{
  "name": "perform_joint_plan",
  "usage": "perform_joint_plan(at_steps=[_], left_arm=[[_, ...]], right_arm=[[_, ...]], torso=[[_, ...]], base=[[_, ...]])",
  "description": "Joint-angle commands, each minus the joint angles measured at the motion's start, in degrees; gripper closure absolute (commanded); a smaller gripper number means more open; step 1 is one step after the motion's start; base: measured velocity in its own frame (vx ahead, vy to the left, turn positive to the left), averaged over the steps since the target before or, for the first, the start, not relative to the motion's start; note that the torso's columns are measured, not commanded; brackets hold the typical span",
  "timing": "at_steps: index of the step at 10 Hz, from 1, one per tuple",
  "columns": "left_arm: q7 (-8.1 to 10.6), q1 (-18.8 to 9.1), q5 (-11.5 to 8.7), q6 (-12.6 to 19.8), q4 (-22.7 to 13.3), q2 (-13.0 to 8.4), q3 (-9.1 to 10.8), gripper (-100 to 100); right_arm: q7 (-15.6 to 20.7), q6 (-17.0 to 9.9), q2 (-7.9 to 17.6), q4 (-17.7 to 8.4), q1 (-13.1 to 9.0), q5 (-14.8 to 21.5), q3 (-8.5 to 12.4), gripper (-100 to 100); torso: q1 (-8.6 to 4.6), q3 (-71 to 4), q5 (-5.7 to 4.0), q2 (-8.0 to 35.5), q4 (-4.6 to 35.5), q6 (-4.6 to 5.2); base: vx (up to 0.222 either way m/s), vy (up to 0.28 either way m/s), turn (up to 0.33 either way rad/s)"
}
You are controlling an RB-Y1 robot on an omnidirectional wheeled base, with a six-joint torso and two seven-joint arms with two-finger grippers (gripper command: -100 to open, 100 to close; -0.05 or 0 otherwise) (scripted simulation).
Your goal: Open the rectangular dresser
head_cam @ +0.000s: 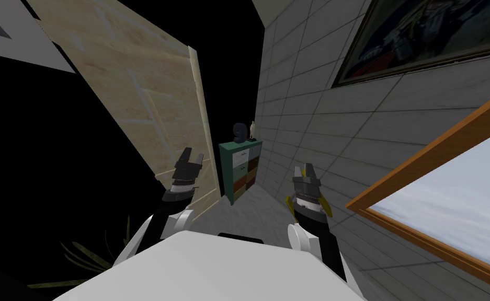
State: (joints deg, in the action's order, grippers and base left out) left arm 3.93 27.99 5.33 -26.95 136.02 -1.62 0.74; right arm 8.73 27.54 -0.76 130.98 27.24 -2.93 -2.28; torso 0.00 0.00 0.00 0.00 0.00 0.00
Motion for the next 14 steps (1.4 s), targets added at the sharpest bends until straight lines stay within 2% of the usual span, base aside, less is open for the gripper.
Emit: perform_joint_plan(at_steps=[1, 9, 10, 11, 13, 14], left_arm=[[0.0, 0.0, 0.0, 0.0, 0.0, 0.0, 0.0, 0], [0.0, 0.0, 0.0, 0.0, 0.0, 0.0, 0.0, 0], [0.14, -0.1, -0.3, 0.0, -0.8, -1.8, 0.23, -100], [0.22, -0.1, -0.5, -0.1, -1.3, -2.6, 0.38, -100], [0.72, -0.3, -1.5, -0.2, -4.3, -5.3, 1.24, -100], [0.88, -0.4, -1.9, -0.2, -5.2, -5.8, 1.51, -100]], right_arm=[[0.0, 0.0, 0.0, 0.0, 0.0, 0.0, 0.0, 0], [0.0, 0.0, 0.0, 0.0, 0.0, 0.0, 0.0, 0], [0.0, 0.0, 0.0, 0.0, 0.0, 0.0, 0.0, 0], [0.0, 0.0, 0.0, 0.0, 0.0, 0.0, 0.0, 0], [0.0, 0.0, 0.0, 0.0, 0.0, 0.0, 0.0, 0], [0.0, 0.0, 0.0, 0.0, 0.0, 0.0, 0.0, 0]], torso=[[0.0, -4.7, 0.0, 2.3, 2.3, 0.0], [0.0, -70.7, 0.0, 35.4, 35.4, 0.0], [0.0, -79.2, 0.0, 39.6, 39.6, 0.0], [-0.06, -83.2, -0.01, 41.5, 41.5, 0.0], [-0.19, -84.7, -0.05, 42.0, 42.1, 0.0], [-0.19, -84.7, -0.06, 42.0, 42.2, 0.01]], base=[[0.0, 0.0, 0.0], [0.0, 0.0, 0.0], [0.034, -0.025, 0.029], [0.058, -0.053, 0.034], [0.136, -0.109, 0.068], [0.177, -0.132, 0.055]])
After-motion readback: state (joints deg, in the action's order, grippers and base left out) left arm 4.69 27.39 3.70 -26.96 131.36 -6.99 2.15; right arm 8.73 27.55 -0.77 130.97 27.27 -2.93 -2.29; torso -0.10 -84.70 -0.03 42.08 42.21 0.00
